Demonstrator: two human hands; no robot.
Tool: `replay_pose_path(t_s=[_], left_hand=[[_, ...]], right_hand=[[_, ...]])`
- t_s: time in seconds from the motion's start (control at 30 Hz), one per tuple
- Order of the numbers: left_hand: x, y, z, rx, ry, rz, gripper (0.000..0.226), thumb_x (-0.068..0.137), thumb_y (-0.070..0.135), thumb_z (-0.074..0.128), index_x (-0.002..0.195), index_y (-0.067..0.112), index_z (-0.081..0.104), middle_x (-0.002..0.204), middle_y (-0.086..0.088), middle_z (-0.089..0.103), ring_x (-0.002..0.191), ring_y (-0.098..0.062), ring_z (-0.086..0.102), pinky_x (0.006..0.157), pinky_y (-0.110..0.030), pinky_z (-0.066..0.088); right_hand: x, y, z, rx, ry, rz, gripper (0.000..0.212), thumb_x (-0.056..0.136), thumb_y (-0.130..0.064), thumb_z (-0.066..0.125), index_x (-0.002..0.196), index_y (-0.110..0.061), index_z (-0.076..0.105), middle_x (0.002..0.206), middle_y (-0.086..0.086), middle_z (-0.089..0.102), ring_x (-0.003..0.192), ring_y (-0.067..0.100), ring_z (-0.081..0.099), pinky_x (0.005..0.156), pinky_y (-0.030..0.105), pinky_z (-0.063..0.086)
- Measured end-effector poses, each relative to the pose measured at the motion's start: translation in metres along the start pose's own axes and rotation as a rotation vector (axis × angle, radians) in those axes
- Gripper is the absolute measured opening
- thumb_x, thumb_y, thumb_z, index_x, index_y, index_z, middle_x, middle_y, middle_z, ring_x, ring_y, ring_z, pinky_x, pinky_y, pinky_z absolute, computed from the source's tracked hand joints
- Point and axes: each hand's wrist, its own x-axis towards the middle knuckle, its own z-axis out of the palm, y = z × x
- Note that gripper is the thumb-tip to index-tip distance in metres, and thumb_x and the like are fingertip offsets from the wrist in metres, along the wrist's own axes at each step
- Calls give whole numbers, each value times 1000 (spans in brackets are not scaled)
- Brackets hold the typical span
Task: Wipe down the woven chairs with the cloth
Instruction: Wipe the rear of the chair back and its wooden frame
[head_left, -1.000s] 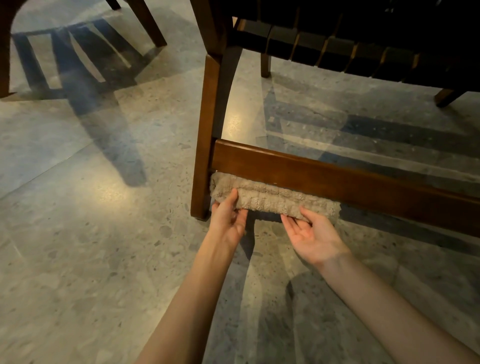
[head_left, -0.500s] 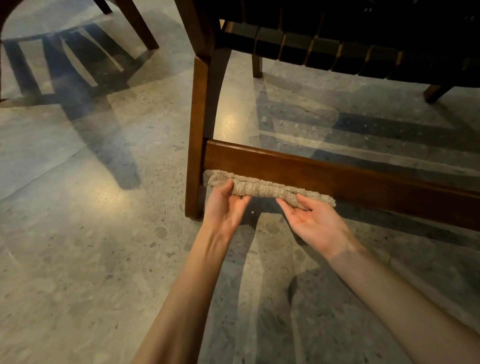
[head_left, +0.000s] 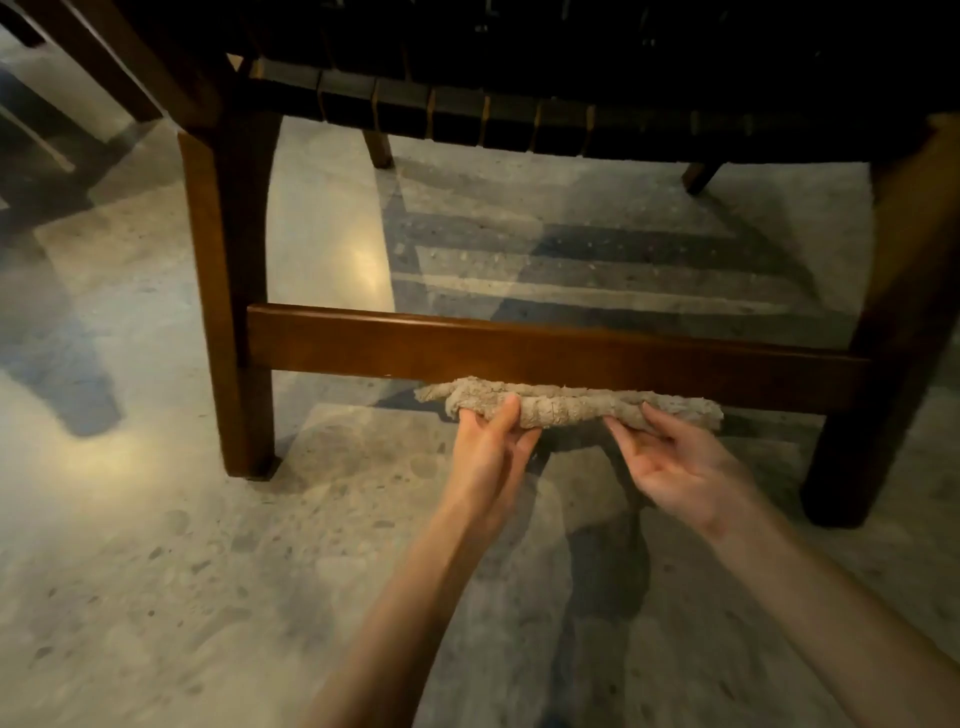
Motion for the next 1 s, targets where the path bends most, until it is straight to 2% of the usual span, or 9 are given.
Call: replay_pose_path(t_s=[0.13,0.23,0.3,0.37,0.43,0.57,0.7,0.87,1.0], left_hand=[[3,-39,22,147,-123,-119,30,94,7,51,123,8,43,117,-14,62,97,-19,68,75,-25,57],[7,-68,41,205,-176,-202,43,94,8,51,134,10,34,124,-16,58,105,-21,65,85,-29,56],[11,-85,54,170,-185,-259,56,95,5,50,142,15,22,117,-15,59,102,-21,65,90,-32,54],[14,-99,65,84,-185,-327,63,95,1,47,147,18,14,110,-15,61,96,-22,68,86,-32,55],[17,-107,69,21,-190,-358,62,96,0,44,147,20,15,109,-16,64,93,-23,69,83,-32,57],[17,-103,63,-10,-182,-323,49,96,-1,43,140,17,30,101,-13,71,97,-25,69,79,-34,58],[12,-84,53,-153,-88,-278,62,94,-2,45,144,27,23,106,-21,65,92,-30,69,76,-39,59],[2,-32,20,-287,58,-112,37,95,-3,41,120,25,44,114,-24,60,85,-33,70,65,-41,60],[-6,20,-6,-325,208,44,42,96,-3,41,133,18,40,107,-22,57,83,-30,67,60,-38,59]], right_hand=[[-2,-50,-33,-40,82,-94,20,96,-10,50,114,-5,57,125,19,57,120,29,53,100,37,45],[-5,-81,-50,-52,146,-185,30,96,-12,52,126,-11,54,129,14,57,120,25,56,91,31,50],[-6,-98,-59,-60,176,-227,37,97,-14,51,133,-11,50,127,11,59,117,22,57,88,30,50],[-7,-110,-65,-80,217,-249,32,97,-14,50,128,-8,52,114,11,63,115,21,58,89,30,48],[-8,-116,-66,-78,256,-265,30,97,-13,51,126,-6,52,116,12,62,117,22,58,91,30,48],[-9,-109,-64,-63,242,-325,39,96,-11,52,134,-8,47,128,15,58,120,24,56,89,31,50],[-8,-88,-48,-30,189,-307,41,96,-6,50,136,-9,46,133,16,54,121,27,55,92,35,49],[-10,-35,-8,-35,114,-168,40,94,4,47,134,0,44,139,21,47,128,33,47,102,43,41],[-14,13,37,-123,56,-41,36,93,8,45,129,4,45,139,24,45,128,37,45,100,47,42]])
